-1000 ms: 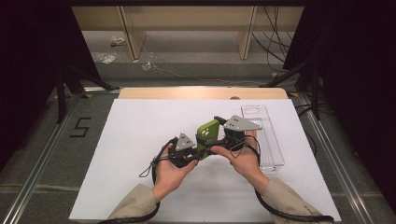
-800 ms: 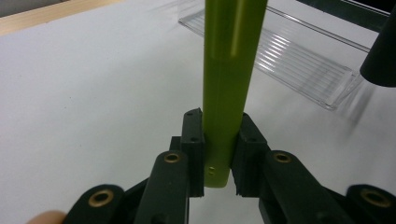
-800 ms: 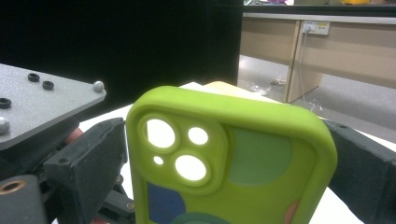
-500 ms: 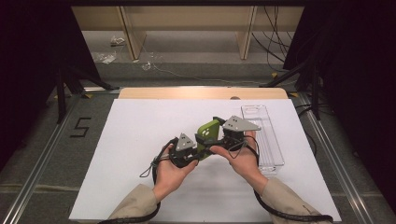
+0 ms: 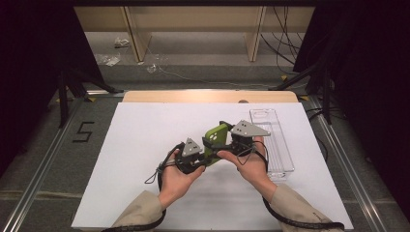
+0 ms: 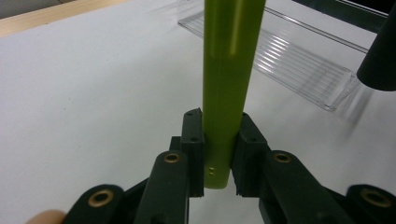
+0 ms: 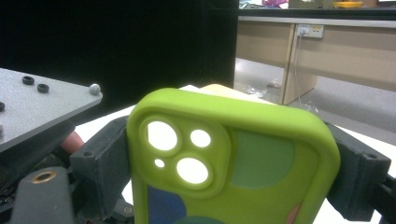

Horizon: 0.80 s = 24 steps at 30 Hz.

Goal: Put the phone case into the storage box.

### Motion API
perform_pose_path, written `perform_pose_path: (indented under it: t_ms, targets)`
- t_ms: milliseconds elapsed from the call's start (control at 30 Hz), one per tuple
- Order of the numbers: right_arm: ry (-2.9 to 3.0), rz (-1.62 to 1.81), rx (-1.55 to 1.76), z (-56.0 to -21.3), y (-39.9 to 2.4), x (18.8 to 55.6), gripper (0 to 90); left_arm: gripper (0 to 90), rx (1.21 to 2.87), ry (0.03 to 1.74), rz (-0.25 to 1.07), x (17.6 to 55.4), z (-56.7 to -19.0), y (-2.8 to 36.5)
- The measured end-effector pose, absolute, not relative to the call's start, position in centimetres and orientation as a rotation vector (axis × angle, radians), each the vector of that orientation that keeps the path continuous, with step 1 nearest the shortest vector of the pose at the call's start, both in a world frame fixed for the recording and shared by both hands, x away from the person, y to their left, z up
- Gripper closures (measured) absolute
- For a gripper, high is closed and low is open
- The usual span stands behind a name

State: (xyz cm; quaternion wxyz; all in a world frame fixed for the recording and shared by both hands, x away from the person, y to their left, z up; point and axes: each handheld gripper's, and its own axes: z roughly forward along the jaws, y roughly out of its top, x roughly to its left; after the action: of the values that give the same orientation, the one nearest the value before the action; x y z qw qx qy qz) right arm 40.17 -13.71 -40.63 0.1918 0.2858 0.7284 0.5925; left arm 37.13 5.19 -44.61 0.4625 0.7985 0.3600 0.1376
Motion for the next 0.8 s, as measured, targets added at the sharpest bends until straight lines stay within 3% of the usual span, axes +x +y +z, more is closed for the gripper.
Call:
perform_pose_path:
  t_ms: [800]
  targets:
    - [2.036,1.669,0.787,-40.28,-13.74,40.01,17.0,76.0,1.951,0.868,0.352,37.12,-44.46,5.25]
